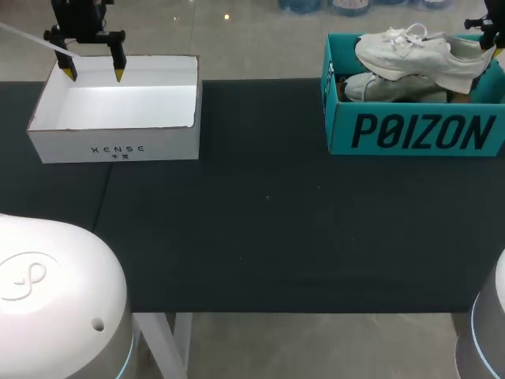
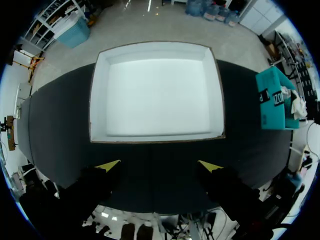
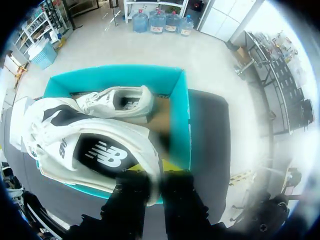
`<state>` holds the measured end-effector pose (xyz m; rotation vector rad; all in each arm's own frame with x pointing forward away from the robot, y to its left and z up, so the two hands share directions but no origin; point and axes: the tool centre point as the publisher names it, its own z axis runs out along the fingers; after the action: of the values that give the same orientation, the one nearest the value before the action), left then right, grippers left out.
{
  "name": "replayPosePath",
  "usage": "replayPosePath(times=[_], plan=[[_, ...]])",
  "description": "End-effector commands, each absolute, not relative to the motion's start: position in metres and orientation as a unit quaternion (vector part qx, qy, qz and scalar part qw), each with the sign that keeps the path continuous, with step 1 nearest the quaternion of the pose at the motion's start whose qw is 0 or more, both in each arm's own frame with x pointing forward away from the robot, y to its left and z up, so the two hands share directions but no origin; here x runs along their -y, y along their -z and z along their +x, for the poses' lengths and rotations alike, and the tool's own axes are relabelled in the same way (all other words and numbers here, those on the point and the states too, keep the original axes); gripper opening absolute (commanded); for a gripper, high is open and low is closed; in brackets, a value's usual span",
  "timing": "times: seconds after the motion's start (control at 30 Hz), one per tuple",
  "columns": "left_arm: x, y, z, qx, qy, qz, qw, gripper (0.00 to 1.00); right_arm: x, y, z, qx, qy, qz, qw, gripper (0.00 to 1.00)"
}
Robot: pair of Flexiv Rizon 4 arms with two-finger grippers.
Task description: Take the shoe out of the shoebox, open the shoe tongue, remove and reinsert the insole, then place the shoe into the shoebox
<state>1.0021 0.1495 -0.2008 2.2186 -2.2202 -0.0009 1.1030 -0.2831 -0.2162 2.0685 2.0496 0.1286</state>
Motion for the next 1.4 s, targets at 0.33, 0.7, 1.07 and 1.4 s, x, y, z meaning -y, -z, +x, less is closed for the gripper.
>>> replayPosePath(times=[0.33,0.7,1.07,1.4], plan=[[-0.150,0.200,1.002,0.707,0.001,0.707,0.001,1.00,0.247,0.132,0.987,-0.697,-0.048,0.694,0.172,0.00],[-0.150,0.200,1.002,0.707,0.001,0.707,0.001,1.00,0.193,0.177,0.880,-0.698,0.004,0.692,0.184,0.00],[-0.150,0.200,1.002,0.707,0.001,0.707,0.001,1.00,0.170,0.218,0.814,-0.690,0.054,0.687,0.222,0.00],[-0.150,0.200,1.002,0.707,0.001,0.707,0.001,1.00,0.146,0.246,0.788,-0.722,0.041,0.660,0.204,0.00]])
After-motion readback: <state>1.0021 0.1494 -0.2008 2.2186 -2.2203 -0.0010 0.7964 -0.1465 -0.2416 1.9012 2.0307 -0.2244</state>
